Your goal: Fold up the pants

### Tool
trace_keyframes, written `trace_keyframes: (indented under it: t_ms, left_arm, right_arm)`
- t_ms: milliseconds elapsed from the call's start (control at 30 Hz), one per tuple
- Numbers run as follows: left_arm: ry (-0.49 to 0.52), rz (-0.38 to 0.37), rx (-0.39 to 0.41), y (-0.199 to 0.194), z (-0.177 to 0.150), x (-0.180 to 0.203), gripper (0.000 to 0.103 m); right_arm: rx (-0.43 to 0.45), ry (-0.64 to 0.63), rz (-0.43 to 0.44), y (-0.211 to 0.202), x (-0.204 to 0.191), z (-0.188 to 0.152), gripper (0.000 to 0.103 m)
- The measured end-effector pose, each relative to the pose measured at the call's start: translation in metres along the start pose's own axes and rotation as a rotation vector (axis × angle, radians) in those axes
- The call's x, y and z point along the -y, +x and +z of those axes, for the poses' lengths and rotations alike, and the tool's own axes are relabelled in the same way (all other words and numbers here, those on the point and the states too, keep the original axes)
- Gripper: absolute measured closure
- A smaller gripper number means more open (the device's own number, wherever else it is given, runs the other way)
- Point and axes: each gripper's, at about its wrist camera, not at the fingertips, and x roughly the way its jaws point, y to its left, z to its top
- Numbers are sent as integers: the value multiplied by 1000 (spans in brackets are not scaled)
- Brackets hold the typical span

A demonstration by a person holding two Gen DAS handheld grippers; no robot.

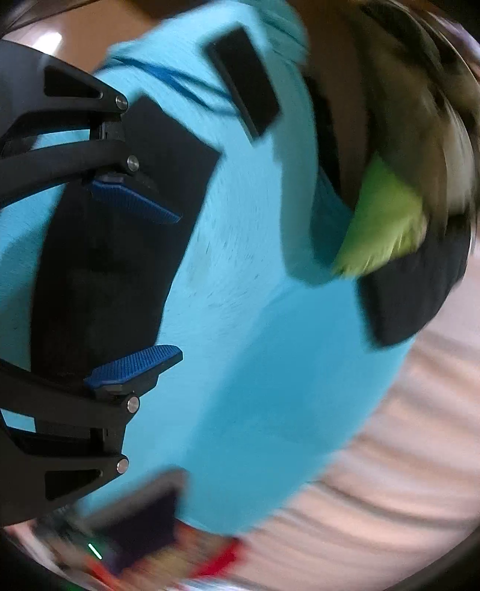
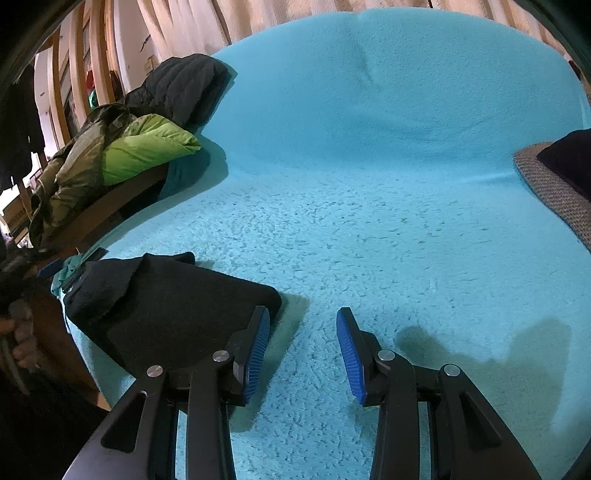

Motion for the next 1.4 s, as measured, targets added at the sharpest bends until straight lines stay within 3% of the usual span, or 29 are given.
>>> trace_keyframes:
  t_ms: [100,200,433,733,867,1100,1267,1367,1400]
  left_arm:
    - [-246,-111,55,-31,-4,-48,27]
    - [-492,-224,62,-34,-16,-88,27]
    - [-787,-303,-11,1,-46,-131,27]
    - [-828,-285,-5,26,-52,-148,27]
    - [-795,-271,27,28,-44,-149,27]
    - [-822,-358,29,45,-40,-152,27]
    - [-803,-354,23,39,-44,-149,28]
    - [-819,-315,52,33,-46,-159,37]
    - [-821,-305,50,33,-47,-160,46]
  right_arm:
    - [-8,2,15,3,-1,0,64]
    - [-24,-7,25,8,-4,-1,64]
    - [-24,-4,26,7,-5,-3,64]
    - [-19,2,32,6,-3,-3,64]
    - [-14,9,31,5,-2,-3,64]
    - [-10,9,28,5,-2,-3,64]
    - [-11,4,26,5,-3,-3,64]
    - [-10,6,26,4,-2,-3,64]
    - [-10,8,26,4,-2,-3,64]
